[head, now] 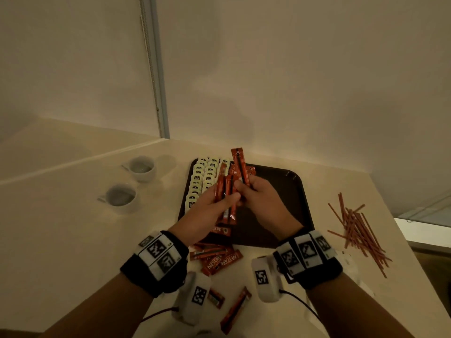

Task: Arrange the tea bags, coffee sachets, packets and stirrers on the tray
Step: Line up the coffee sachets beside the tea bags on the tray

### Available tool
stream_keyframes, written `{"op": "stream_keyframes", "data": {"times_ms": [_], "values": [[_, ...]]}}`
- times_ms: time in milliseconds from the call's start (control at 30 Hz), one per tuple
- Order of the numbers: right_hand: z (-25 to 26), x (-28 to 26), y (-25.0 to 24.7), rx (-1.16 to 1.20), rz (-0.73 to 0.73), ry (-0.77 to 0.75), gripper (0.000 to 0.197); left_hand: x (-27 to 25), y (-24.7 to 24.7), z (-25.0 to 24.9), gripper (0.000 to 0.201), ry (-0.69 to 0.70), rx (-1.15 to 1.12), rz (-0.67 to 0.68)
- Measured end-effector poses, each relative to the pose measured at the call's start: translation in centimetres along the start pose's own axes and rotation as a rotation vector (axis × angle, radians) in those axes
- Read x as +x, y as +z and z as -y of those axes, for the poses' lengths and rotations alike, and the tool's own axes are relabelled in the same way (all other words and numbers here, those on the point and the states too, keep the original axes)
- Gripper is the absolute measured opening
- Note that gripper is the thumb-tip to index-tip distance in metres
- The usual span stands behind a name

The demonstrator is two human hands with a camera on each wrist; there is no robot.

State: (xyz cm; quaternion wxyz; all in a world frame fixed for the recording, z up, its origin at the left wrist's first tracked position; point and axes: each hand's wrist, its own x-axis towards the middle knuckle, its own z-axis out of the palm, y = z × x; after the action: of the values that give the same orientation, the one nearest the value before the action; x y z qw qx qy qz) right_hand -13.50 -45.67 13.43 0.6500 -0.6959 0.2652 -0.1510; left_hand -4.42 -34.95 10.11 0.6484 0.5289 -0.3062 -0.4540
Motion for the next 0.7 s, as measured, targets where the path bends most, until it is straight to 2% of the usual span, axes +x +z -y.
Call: {"op": "stream_keyframes", "data": {"times_ms": [67, 133, 200, 300, 400, 467, 533, 633, 700], "values": [[0.4, 0.8, 1.1, 0.027, -0.05, -0.019, 0.023, 0.5, 0.0, -0.5, 0.025, 0.013, 0.033, -0.031], [0.6, 1.2, 1.4, 0.069, -0.07, -0.006, 0.026, 0.8, -0.5, -1.0, 0.022, -0.029, 0.0, -0.094], [0.9, 1.0, 1.0, -0.051, -0.058, 0.0, 0.031, 0.8, -1.3, -1.1, 0.016, -0.049, -0.063, -0.163], [0.8, 0.6, 0.4, -0.361, 0.098, -0.022, 0.037, 0.4, -1.8, -1.1, 0.012, 0.058, -0.119, -0.178], [0.6, 0.4, 1.2, -0.442, 0.319, -0.027, 0.034, 0.5, -1.7, -0.9, 0.019, 0.106, -0.057, -0.163], [-0.3, 0.7, 1.3, -0.367, 0.348, 0.022, 0.033, 0.7, -2.0, -0.4, 0.023, 0.087, -0.044, -0.265], [-2.4, 1.5, 0.8, -0.415, 0.329, 0.1, 0.036, 0.7, -3.0, -0.1, 0.023, 0.04, -0.117, -0.39], [-7.5, 2.5, 0.3, -0.926, 0.318, 0.132, 0.023, -0.1, -4.6, -0.1, 0.023, 0.026, -0.203, -0.482], [-10.2, 2.6, 0.9, -1.148, 0.282, 0.156, 0.023, -0.6, -5.3, -0.2, 0.028, 0.041, -0.209, -0.507]]}}
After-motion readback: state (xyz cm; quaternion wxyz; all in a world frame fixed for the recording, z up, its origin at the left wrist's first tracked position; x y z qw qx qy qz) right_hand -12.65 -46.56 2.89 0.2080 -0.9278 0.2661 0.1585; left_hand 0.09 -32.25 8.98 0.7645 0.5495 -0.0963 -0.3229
